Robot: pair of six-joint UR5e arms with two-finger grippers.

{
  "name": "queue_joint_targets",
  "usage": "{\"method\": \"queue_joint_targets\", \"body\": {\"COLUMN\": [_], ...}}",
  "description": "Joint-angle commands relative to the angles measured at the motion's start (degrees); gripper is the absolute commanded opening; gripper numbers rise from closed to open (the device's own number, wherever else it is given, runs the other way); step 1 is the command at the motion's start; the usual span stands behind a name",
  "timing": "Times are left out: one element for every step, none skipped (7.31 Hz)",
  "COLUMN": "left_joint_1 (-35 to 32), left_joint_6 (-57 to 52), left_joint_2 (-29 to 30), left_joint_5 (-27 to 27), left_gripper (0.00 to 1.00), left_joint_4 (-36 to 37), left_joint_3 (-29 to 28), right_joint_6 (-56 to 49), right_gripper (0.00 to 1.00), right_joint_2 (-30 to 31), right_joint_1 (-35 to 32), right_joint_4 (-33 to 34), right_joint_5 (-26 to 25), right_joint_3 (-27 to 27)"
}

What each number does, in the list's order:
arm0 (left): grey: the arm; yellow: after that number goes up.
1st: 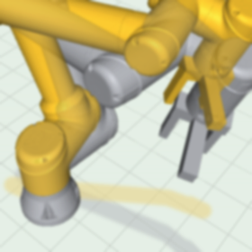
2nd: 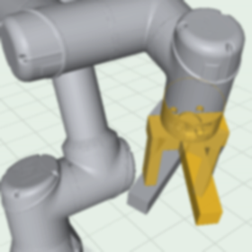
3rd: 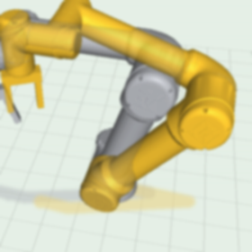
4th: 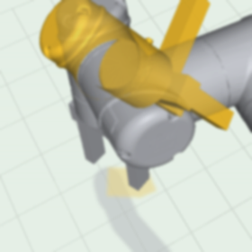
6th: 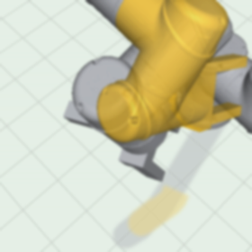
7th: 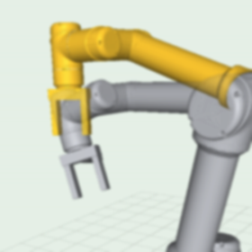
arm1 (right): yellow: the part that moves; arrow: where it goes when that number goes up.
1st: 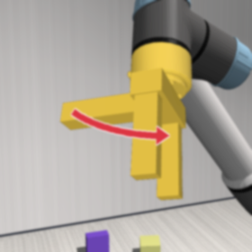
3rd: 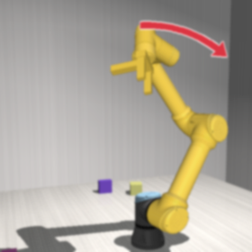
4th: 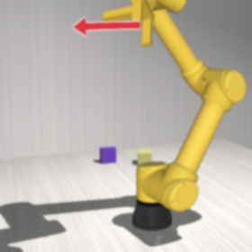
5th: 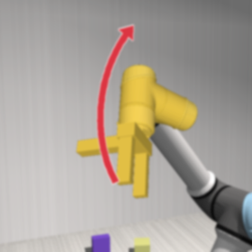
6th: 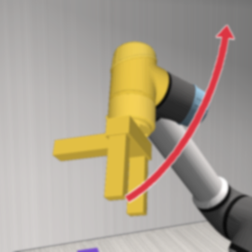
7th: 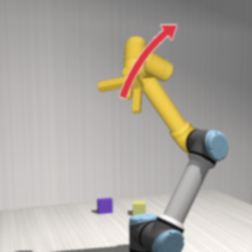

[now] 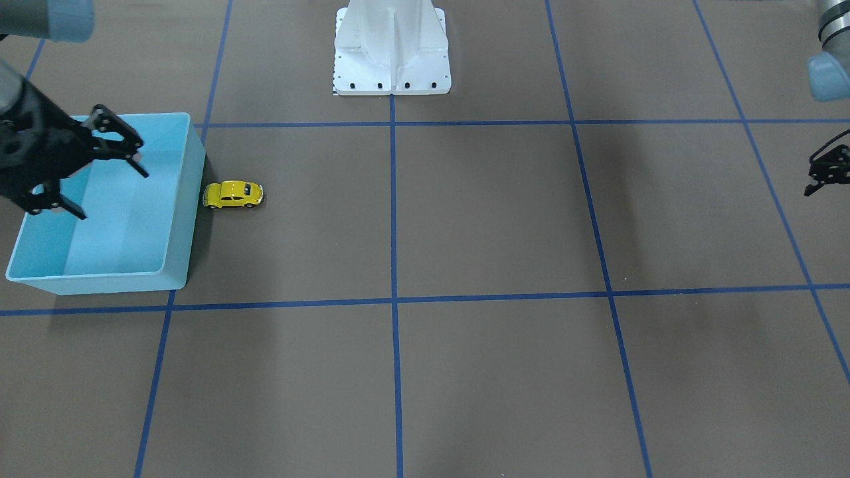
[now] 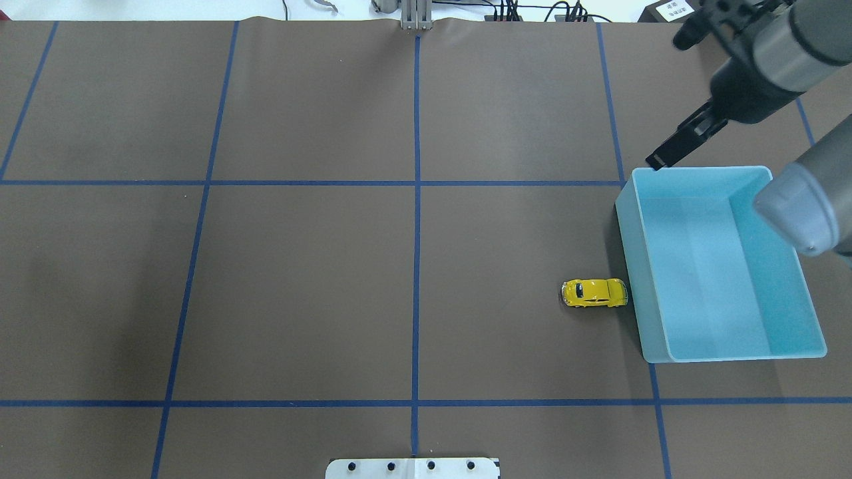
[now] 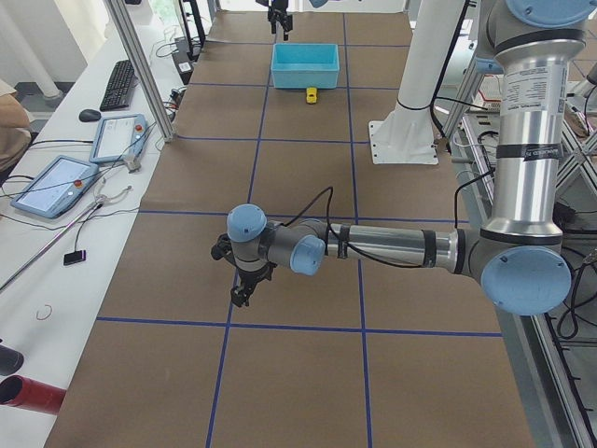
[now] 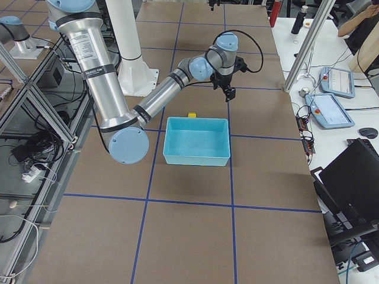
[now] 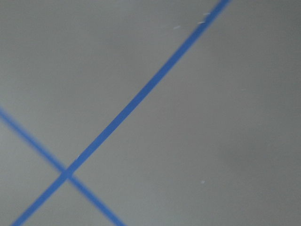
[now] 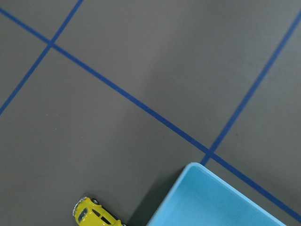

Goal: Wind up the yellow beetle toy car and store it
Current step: 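Reach the right gripper down to the car beside the blue bin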

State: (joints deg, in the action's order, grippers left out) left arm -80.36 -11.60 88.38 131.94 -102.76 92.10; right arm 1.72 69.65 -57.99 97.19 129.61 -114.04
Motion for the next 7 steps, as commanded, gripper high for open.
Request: {"method": "queue_joint_targets", "body": {"left_joint_1": [-6.2, -8.2, -9.8, -11.6, -13.1, -16.0, -16.3], "left_joint_6": [3.9, 4.0, 8.2, 11.9, 12.3, 12.3, 12.3], "left_joint_2": [-1.5, -2.6, -3.6, -4.8, -5.4, -6.8, -7.3], "left_joint_5": [1.0, 1.3, 1.5, 3.9, 5.1, 6.3, 6.7], "left_gripper": [1.0, 1.0, 1.0, 1.0, 1.0, 1.0, 1.0], "left_joint_4": [3.3, 3.5, 3.5, 3.4, 3.2, 3.3, 3.3], "left_joint_3": [-0.4, -0.4, -0.3, -0.3, 0.4, 0.4, 0.8], "right_joint_6": [-14.8, -20.0, -21.5, -23.8, -25.3, -29.3, -29.7], "right_gripper": [1.0, 1.0, 1.0, 1.0, 1.0, 1.0, 1.0], "right_joint_2": [-1.0, -0.9, 1.1, 2.9, 3.1, 4.9, 7.6], "right_joint_1": [9.0, 12.2, 13.9, 17.2, 19.6, 20.4, 20.8], "right_joint_4": [-0.2, -1.8, -7.4, -10.8, -12.4, -17.1, -22.8], "right_joint_5": [-6.3, -10.0, -12.9, -13.0, -13.3, -14.0, -14.3], "right_joint_3": [0.6, 0.7, 0.7, 1.7, 3.1, 5.8, 7.7]}}
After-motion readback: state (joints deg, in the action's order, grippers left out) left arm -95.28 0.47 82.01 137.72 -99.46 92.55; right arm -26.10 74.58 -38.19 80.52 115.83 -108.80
